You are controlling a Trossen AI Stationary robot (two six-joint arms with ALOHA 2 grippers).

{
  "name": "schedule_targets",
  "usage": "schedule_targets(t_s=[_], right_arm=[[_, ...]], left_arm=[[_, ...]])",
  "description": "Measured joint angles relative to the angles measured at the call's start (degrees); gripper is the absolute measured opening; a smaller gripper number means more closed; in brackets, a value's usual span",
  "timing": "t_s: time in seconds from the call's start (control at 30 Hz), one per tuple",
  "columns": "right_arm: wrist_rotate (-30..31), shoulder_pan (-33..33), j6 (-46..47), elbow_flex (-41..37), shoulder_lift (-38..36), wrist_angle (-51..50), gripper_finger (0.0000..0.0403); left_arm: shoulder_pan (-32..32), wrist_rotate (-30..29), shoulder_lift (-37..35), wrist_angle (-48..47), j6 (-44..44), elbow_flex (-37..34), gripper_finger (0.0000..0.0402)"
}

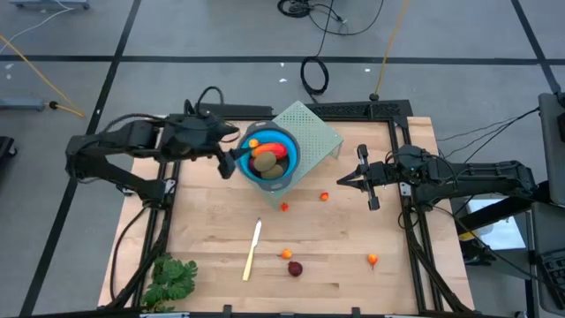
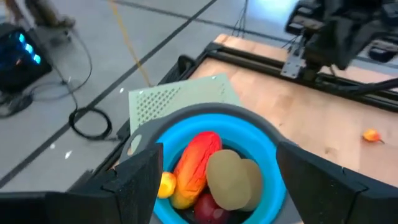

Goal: Pick & Place Fruit
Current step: Put the peach into the blue strainer bowl

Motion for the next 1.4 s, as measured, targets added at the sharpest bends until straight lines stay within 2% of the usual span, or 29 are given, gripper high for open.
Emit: schedule_targets(t_s=[0.17, 0.3, 0.6, 0.73, 0.87, 1.03, 1.4], right_arm=[[0.00, 0.00, 0.00, -0.02, 0.00, 0.00, 0.0004], [0.00, 0.00, 0.00, -0.01, 0.00, 0.02, 0.0004], [0.00, 0.00, 0.00, 0.00, 0.00, 0.00, 0.0004], [0.00, 0.00, 0.00, 0.00, 0.00, 0.00, 0.0004], [0.00, 0.00, 0.00, -0.01, 0.00, 0.01, 0.0004], [0.00, 0.00, 0.02, -0.02, 0.00, 0.00, 0.0004], [0.00, 0.00, 0.02, -0.02, 0.00, 0.00, 0.0004]], left_arm=[[-3.21, 3.40, -3.30, -1.53, -0.03, 0.00, 0.0312], [-7.20, 3.50, -5.75, -4.48, -1.14, 0.00, 0.0312], [-16.52, -1.82, -6.60, -6.22, -4.66, -2.72, 0.0312], [-19.04, -1.94, -6.70, -4.60, -7.52, -7.53, 0.0312], [-21.46, -1.82, -8.84, 2.89, -8.56, -14.56, 0.0312], [-23.02, 0.58, -13.71, 13.14, -8.39, -24.04, 0.0312], [-26.29, 0.63, -26.13, 26.97, -10.14, -40.74, 0.0312]])
